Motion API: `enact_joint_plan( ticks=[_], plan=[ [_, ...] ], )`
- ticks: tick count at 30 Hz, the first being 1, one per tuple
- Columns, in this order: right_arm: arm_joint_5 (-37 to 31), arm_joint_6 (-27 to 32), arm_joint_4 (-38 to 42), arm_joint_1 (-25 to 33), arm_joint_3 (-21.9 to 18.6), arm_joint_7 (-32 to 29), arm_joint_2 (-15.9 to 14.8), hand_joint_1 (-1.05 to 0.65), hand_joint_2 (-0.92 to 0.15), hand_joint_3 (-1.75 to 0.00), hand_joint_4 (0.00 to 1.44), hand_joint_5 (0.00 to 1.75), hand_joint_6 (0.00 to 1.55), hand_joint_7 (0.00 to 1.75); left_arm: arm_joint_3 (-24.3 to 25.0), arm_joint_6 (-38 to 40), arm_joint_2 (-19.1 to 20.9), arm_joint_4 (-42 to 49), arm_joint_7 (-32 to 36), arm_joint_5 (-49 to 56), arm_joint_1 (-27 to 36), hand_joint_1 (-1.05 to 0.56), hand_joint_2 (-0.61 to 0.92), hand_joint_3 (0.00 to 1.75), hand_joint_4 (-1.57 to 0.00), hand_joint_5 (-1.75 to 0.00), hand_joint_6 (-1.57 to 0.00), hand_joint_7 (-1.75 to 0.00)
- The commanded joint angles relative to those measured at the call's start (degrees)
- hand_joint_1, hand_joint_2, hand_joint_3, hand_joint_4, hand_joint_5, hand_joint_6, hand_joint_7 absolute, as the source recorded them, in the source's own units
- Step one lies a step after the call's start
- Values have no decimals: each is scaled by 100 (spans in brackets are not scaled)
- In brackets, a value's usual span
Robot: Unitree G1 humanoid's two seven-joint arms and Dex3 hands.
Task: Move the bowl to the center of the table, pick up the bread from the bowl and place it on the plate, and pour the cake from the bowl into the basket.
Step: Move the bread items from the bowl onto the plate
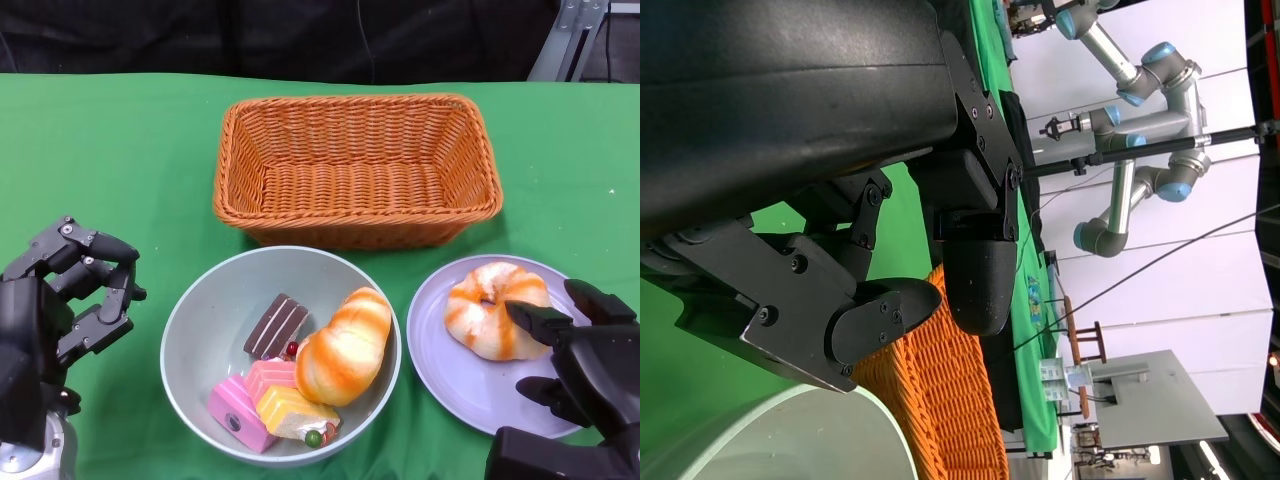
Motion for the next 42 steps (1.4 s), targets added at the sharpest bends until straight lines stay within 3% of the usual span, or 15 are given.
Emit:
enact_joint_plan(
  ticks=[1, 9, 10, 11, 12, 16, 18, 20, 29, 37, 42],
  plan=[
    [32, -88, -188, 113, -12, -63, -51, -54, -92, -1, 23, 5, 67, 1, 25, -51, 87, -13, 48, -28, -7, -6, 65, 87, -78, -154, -80, -128],
    [55, -291, -487, 230, -89, -195, -47, -57, -92, -6, 37, 10, 58, 0, 34, -48, 91, -17, -19, -85, -9, -5, 64, 88, -79, -153, -81, -128],
    [247, -580, -673, 285, -150, -280, -38, -57, -92, -6, 37, 10, 58, 0, 34, -57, 99, -4, -13, -74, -12, -5, 64, 88, -79, -153, -81, -128],
    [394, -802, -812, 328, -198, -341, -32, -51, -92, -4, 54, 13, 62, 1, 34, -65, 105, 6, -8, -66, -14, -4, 65, 89, -79, -153, -80, -128],
    [497, -962, -903, 358, -234, -383, -29, -50, -92, -3, 60, 12, 64, 1, 34, -71, 109, 13, -5, -60, -15, -4, 65, 88, -79, -153, -80, -128],
    [677, -1391, -921, 368, -311, -497, -20, -48, -92, -2, 67, 11, 66, 1, 31, -64, 110, 8, 4, -52, -13, -4, 65, 88, -79, -153, -80, -128],
    [1303, -2032, -1282, 346, -357, -421, 181, -37, -88, -6, 92, 21, 82, 7, 22, -60, 92, 19, 13, -44, -22, -5, 64, 88, -79, -153, -80, -128],
    [1462, -2208, -1668, 358, -344, -183, 206, -39, -88, -3, 100, 17, 86, 4, 11, -42, 72, 9, 0, -51, -18, -4, 64, 88, -79, -154, -81, -129],
    [580, -1620, -3177, 582, -301, 1104, 182, -59, -92, -1, 79, 3, 66, 0, -48, -89, 56, 58, 54, 47, -23, -7, 62, 89, -78, -154, -80, -129],
    [156, -1590, -3469, 304, -200, 1924, 82, -66, -91, 0, 68, 0, 61, 0, -86, -48, 3, 44, 81, 39, -19, -3, 62, 92, -79, -154, -80, -131],
    [-164, -1634, -3401, 29, -127, 2062, 80, -72, -89, 0, 67, 0, 61, 0, -128, -59, -15, 12, 91, 55, 16, -5, 63, 88, -78, -154, -80, -130]
  ],
)
